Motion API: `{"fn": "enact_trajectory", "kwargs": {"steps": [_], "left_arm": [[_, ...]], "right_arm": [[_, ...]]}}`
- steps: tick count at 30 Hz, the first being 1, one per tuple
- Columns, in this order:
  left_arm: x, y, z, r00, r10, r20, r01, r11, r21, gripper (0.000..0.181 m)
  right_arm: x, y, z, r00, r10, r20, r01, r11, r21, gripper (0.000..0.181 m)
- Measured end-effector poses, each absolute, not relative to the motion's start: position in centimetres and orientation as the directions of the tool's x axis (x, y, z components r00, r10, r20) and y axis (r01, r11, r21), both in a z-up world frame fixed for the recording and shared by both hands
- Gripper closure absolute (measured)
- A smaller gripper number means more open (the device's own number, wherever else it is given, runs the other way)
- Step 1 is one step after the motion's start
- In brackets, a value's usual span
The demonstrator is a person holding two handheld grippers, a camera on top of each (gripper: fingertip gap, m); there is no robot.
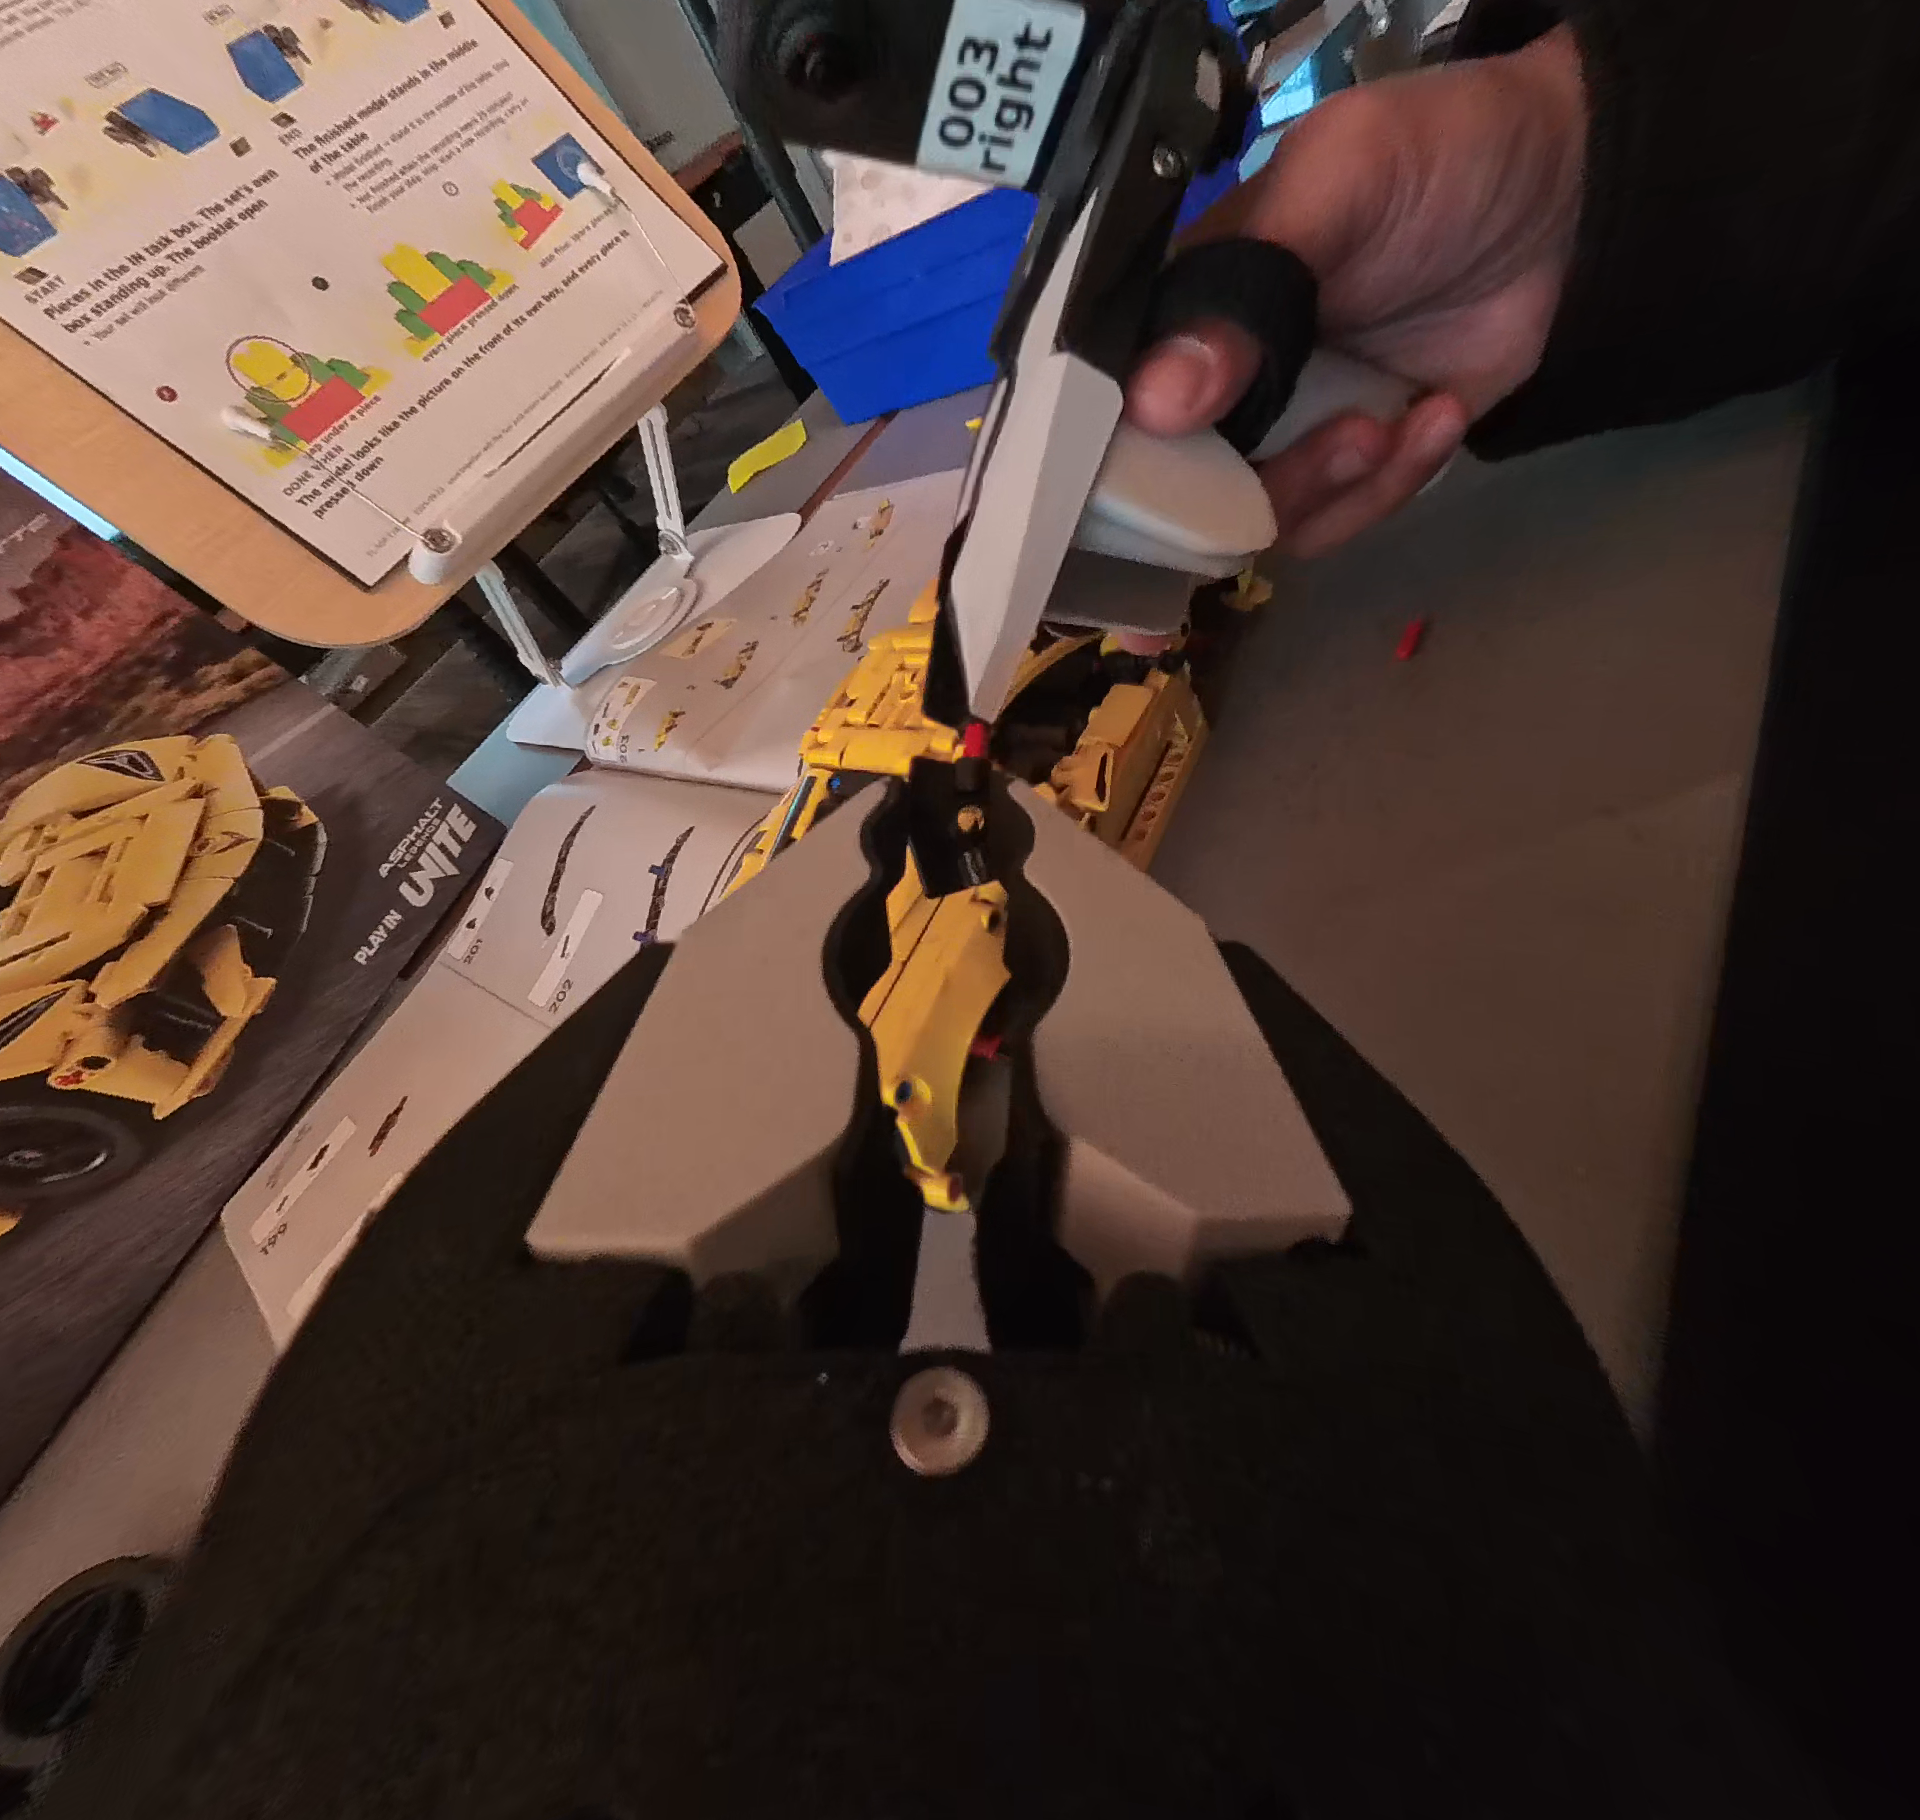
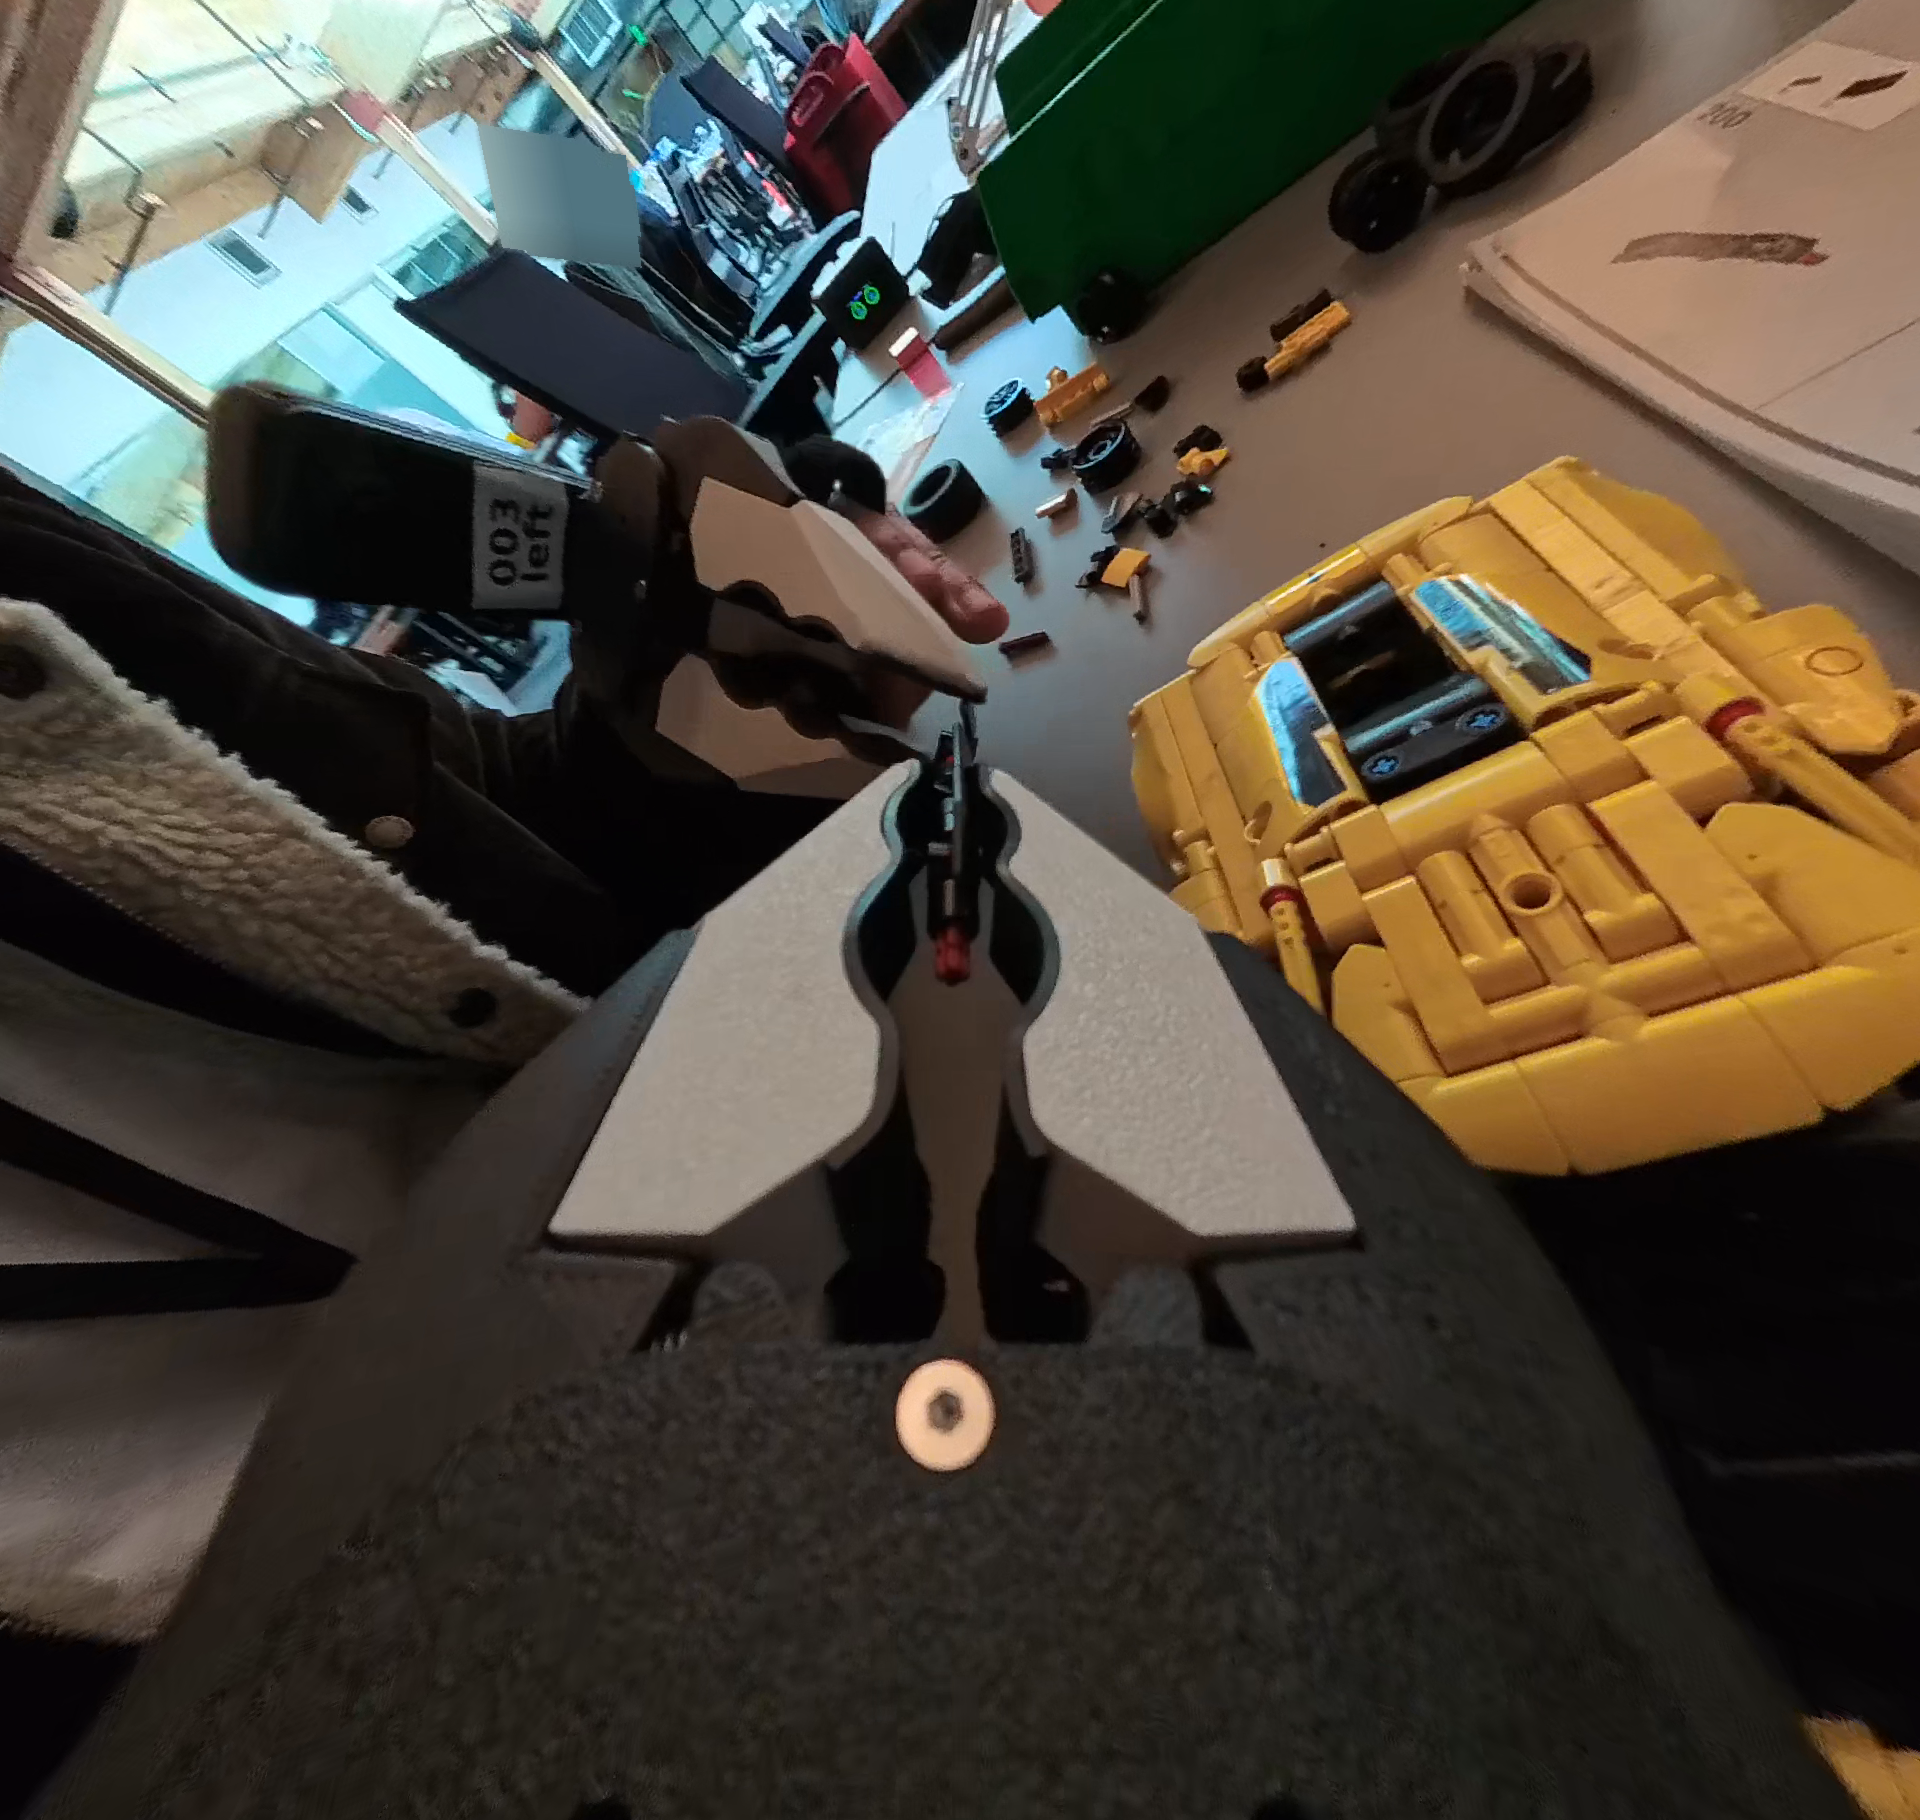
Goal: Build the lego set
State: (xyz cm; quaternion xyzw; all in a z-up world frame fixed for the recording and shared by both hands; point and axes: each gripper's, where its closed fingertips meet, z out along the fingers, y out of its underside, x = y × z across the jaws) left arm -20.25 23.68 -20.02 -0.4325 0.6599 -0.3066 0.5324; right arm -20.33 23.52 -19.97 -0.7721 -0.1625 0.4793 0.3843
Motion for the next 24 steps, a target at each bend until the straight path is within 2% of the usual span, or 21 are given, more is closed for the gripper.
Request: {"fn": "enact_trajectory", "kwargs": {"steps": [5, 13, 24], "left_arm": [[-20.2, 23.8, -20.5, -0.058, -0.903, -0.425, -0.27, 0.424, -0.864, 0.167], [-20.1, 24.2, -20.4, -0.054, -0.96, -0.276, -0.257, 0.28, -0.925, 0.167], [-19.8, 24.2, -22.3, -0.071, -0.909, -0.411, -0.357, 0.408, -0.84, 0.167]], "right_arm": [[-20.3, 23.6, -20.5, 0.49, 0.597, -0.635, -0.122, -0.674, -0.729, 0.174], [-20.4, 24.0, -20.1, 0.517, 0.611, -0.599, -0.128, -0.637, -0.76, 0.174], [-20.0, 24.0, -21.9, 0.65, 0.608, -0.457, 0.028, -0.62, -0.784, 0.174]]}}
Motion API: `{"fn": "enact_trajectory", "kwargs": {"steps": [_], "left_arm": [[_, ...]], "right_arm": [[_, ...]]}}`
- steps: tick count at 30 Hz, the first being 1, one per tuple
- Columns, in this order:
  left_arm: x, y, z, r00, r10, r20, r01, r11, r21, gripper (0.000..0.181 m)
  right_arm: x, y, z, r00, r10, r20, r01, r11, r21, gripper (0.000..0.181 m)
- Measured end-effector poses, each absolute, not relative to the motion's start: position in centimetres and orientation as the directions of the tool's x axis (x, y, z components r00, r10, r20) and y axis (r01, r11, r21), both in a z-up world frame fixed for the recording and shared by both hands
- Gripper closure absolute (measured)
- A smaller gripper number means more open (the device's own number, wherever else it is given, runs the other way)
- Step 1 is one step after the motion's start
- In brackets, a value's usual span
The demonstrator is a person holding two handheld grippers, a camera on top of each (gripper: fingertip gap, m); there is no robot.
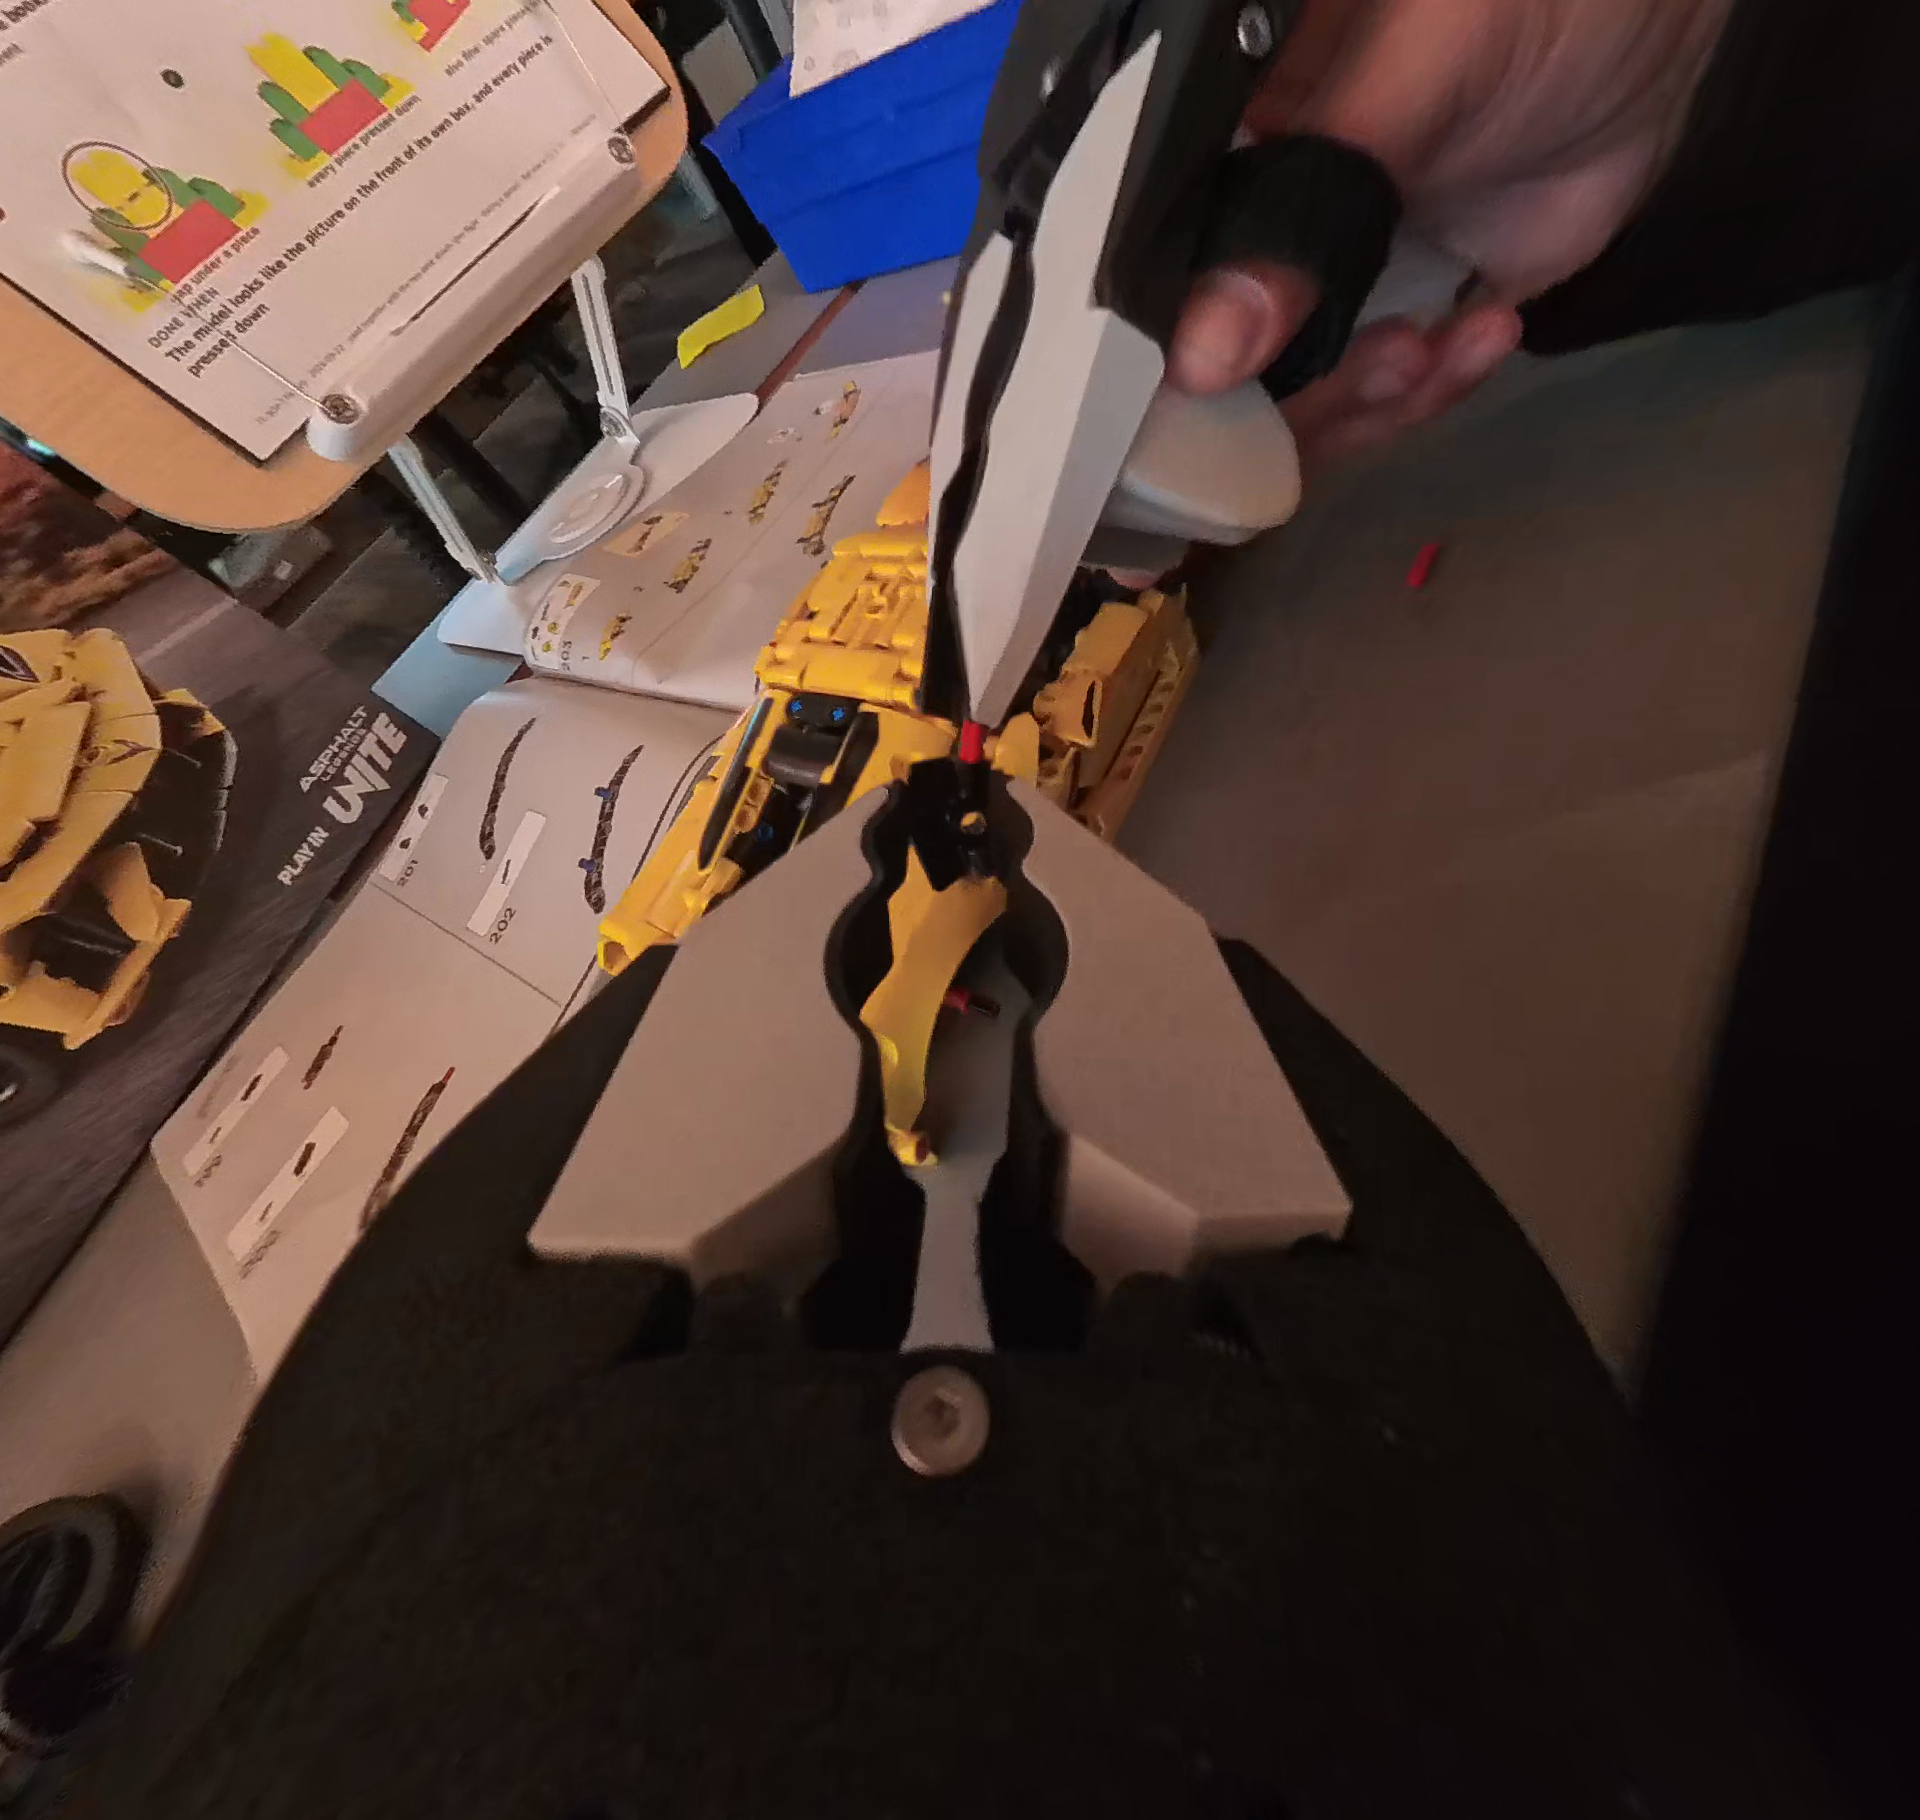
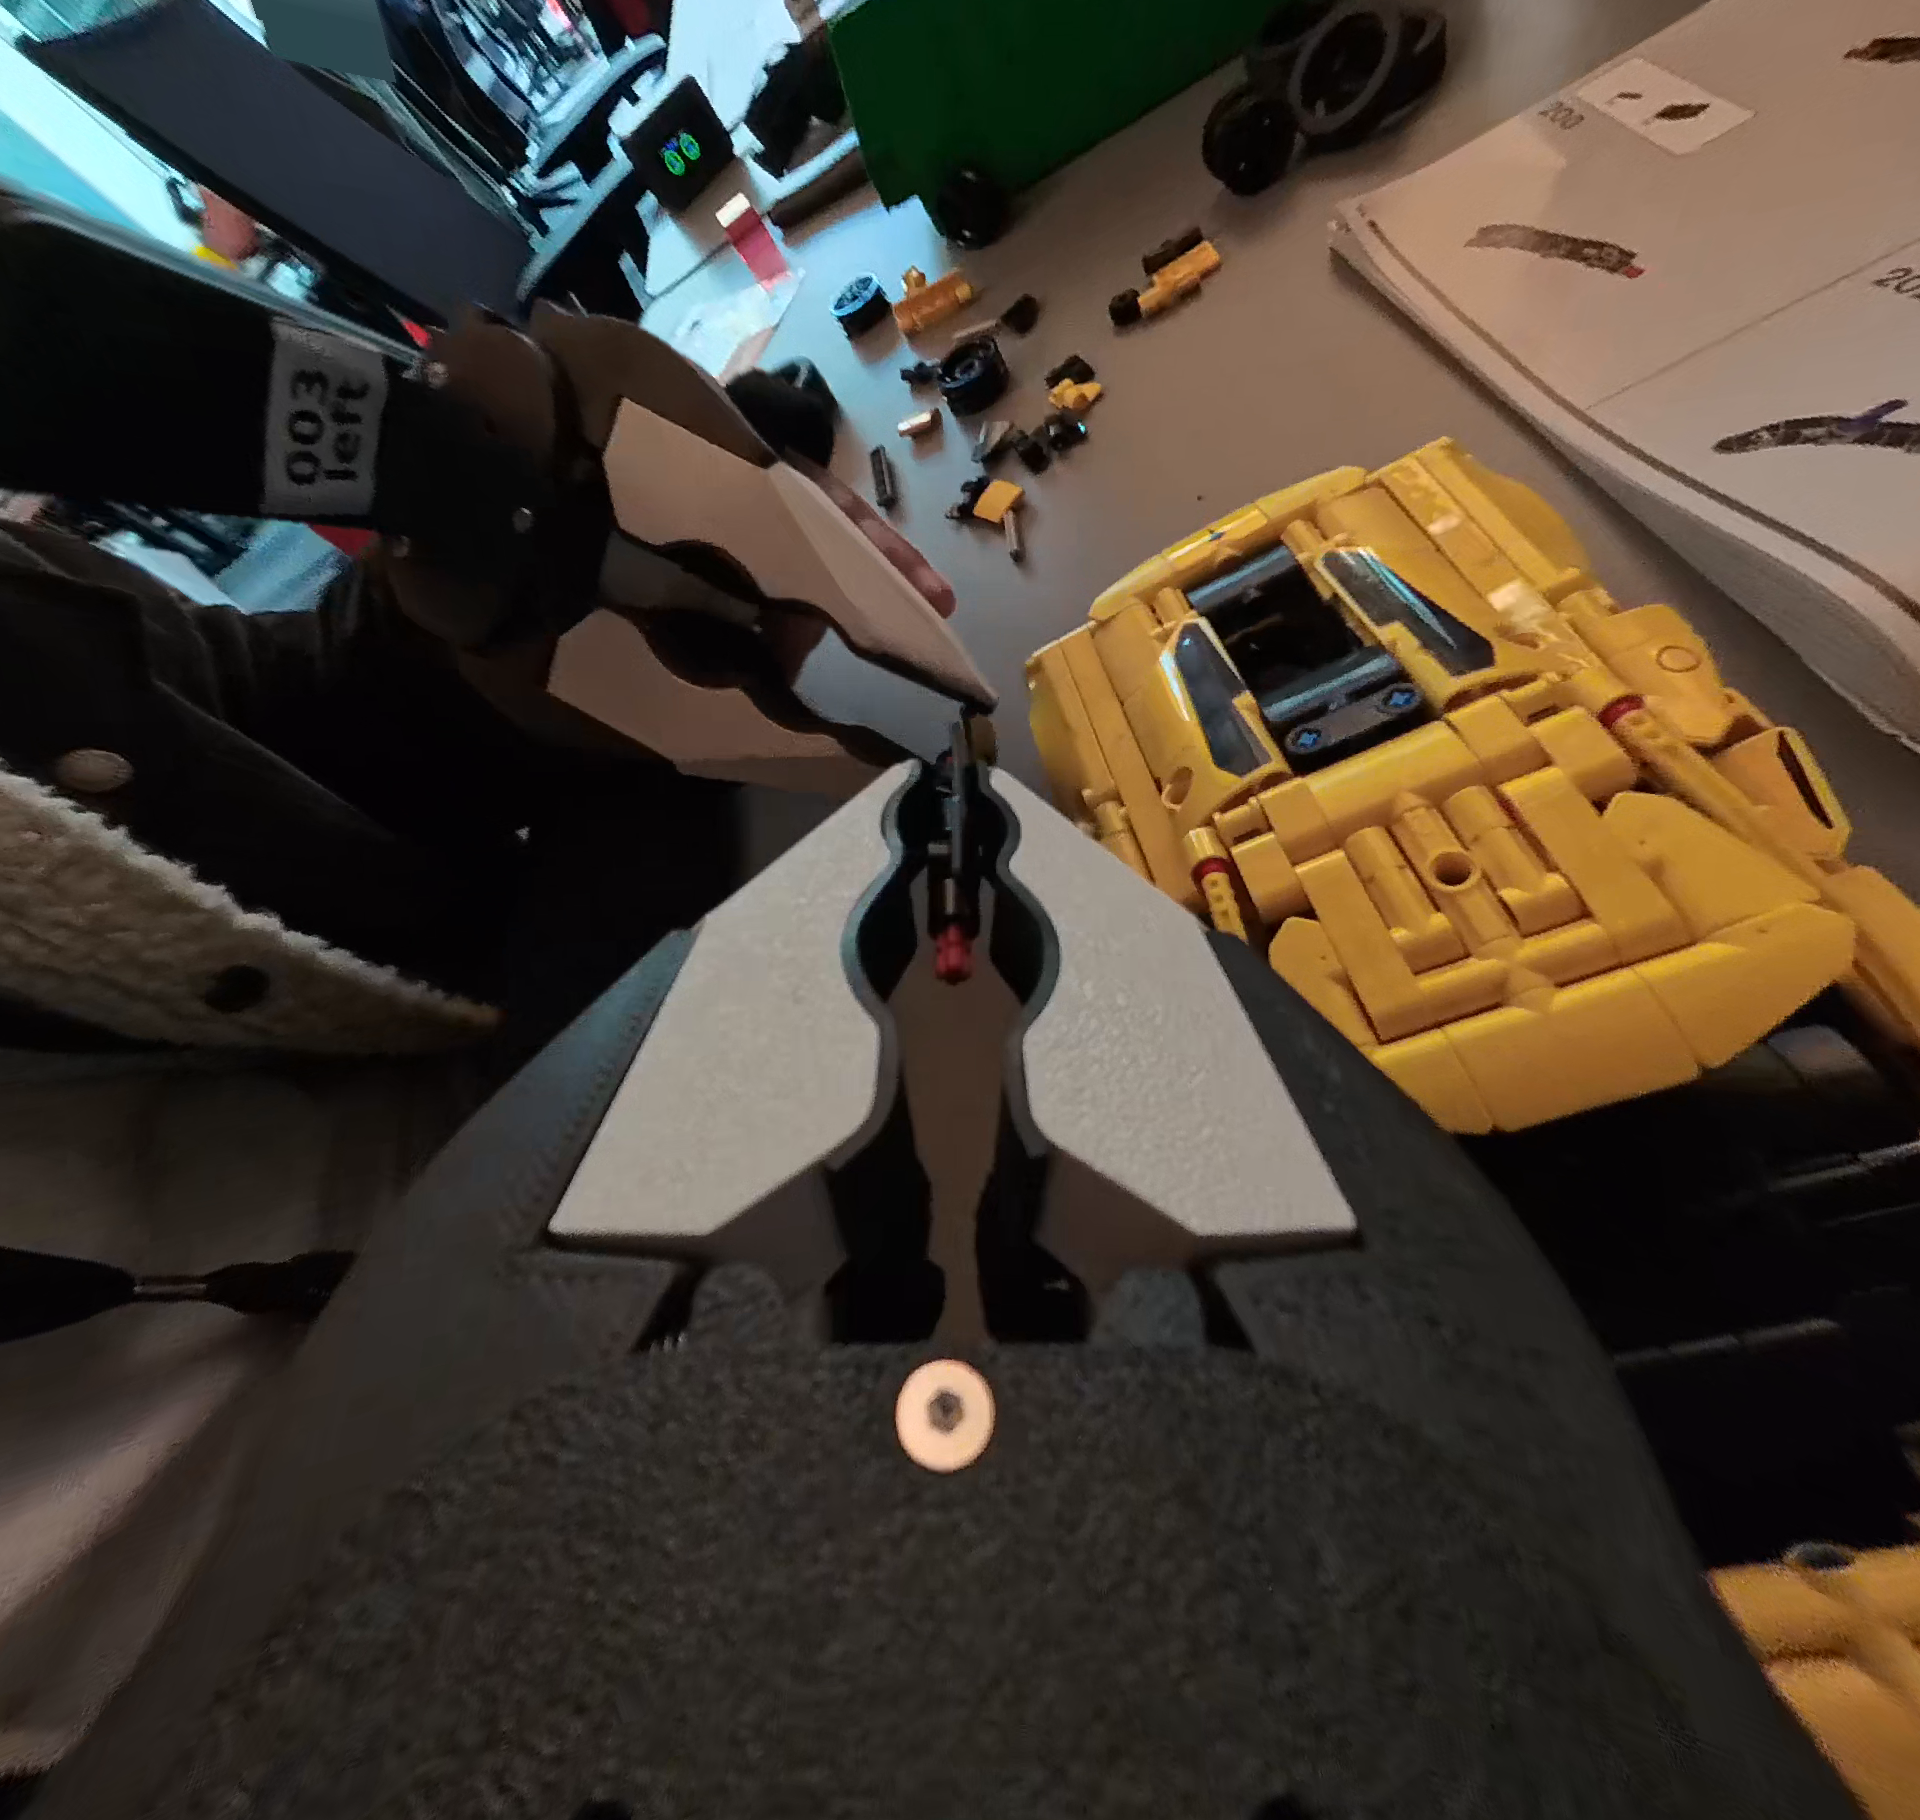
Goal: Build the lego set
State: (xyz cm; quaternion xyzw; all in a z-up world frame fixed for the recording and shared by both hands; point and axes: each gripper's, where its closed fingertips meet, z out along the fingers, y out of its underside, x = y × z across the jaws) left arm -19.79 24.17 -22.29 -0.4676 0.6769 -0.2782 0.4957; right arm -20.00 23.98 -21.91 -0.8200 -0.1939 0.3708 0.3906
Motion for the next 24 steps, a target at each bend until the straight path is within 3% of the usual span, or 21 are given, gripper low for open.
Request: {"fn": "enact_trajectory", "kwargs": {"steps": [18, 24], "left_arm": [[-19.4, 24.3, -23.7, -0.091, -0.893, -0.442, -0.413, 0.437, -0.799, 0.167], [-19.3, 24.2, -23.0, -0.076, -0.94, -0.333, -0.367, 0.337, -0.867, 0.166]], "right_arm": [[-19.6, 24.2, -23.4, 0.733, 0.589, -0.341, 0.134, -0.616, -0.776, 0.174], [-19.5, 24.0, -22.6, 0.701, 0.606, -0.376, 0.098, -0.604, -0.791, 0.175]]}}
